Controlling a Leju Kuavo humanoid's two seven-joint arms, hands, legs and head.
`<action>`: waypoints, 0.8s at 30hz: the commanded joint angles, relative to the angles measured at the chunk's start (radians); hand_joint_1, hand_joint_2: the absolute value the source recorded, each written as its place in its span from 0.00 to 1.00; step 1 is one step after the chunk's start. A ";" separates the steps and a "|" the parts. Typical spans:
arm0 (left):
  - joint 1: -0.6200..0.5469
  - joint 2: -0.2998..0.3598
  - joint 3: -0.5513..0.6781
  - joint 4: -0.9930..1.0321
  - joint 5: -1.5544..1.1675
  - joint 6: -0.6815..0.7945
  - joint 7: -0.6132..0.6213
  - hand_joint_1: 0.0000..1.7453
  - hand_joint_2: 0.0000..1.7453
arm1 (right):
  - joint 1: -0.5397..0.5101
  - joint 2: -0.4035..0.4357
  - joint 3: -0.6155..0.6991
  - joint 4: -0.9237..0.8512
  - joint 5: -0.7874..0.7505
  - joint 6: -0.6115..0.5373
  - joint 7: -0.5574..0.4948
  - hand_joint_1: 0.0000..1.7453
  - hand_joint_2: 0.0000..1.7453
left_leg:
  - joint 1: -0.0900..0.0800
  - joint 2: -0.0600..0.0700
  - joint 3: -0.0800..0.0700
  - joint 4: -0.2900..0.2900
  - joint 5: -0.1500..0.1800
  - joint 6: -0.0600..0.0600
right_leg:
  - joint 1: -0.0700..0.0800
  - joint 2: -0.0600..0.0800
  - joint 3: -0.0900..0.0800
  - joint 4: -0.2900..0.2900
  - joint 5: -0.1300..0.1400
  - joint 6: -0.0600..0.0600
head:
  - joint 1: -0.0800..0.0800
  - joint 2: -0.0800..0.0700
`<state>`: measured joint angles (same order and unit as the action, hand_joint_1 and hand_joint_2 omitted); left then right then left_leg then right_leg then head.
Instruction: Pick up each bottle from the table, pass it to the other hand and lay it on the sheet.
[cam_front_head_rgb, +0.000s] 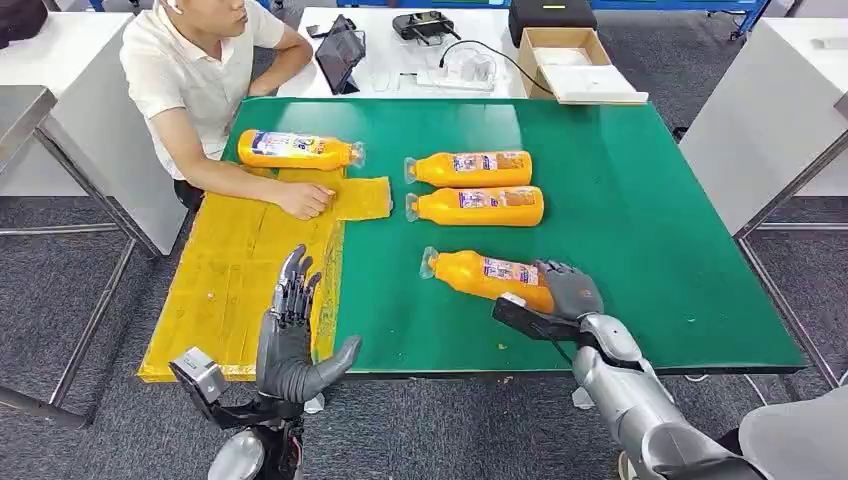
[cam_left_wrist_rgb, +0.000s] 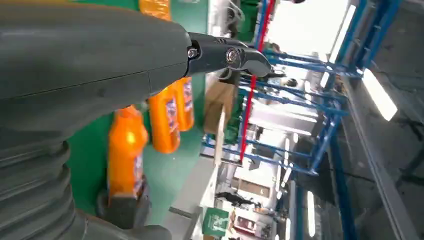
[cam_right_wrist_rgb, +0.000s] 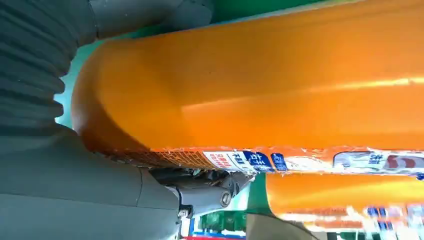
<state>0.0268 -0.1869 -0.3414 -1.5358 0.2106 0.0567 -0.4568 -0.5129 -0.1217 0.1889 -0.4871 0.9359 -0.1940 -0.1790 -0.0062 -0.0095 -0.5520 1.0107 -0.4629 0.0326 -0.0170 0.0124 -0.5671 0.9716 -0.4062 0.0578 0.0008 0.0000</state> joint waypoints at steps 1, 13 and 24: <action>0.000 0.016 -0.008 0.098 0.120 0.084 0.148 0.00 1.00 | 0.226 0.073 -0.006 -0.305 -0.151 -0.128 -0.150 1.00 1.00 | 0.002 0.000 0.001 -0.002 0.000 -0.002 | 0.002 -0.001 0.002 -0.002 0.000 -0.002 | 0.000 0.000; -0.004 0.048 -0.081 0.106 0.291 0.112 0.192 0.00 1.00 | 0.299 0.096 0.111 -0.591 -0.330 -0.198 -0.229 1.00 1.00 | 0.002 0.001 -0.015 0.000 0.001 -0.002 | 0.001 -0.001 -0.014 0.001 -0.001 -0.002 | 0.000 0.000; 0.013 0.054 -0.137 0.002 0.242 0.002 0.123 0.00 1.00 | 0.249 0.153 0.244 -0.520 -0.309 -0.151 -0.255 0.99 1.00 | 0.001 0.002 -0.019 0.000 0.001 -0.003 | 0.001 0.001 -0.018 0.002 0.000 -0.003 | 0.000 0.000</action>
<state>0.0475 -0.1702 -0.4212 -1.5111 0.4654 0.1034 -0.3261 -0.2131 -0.0157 0.3139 -1.0372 0.6378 -0.3922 -0.4204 -0.0058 -0.0112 -0.5730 1.0107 -0.4615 0.0327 -0.0175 0.0116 -0.5859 0.9733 -0.4060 0.0580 0.0007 0.0000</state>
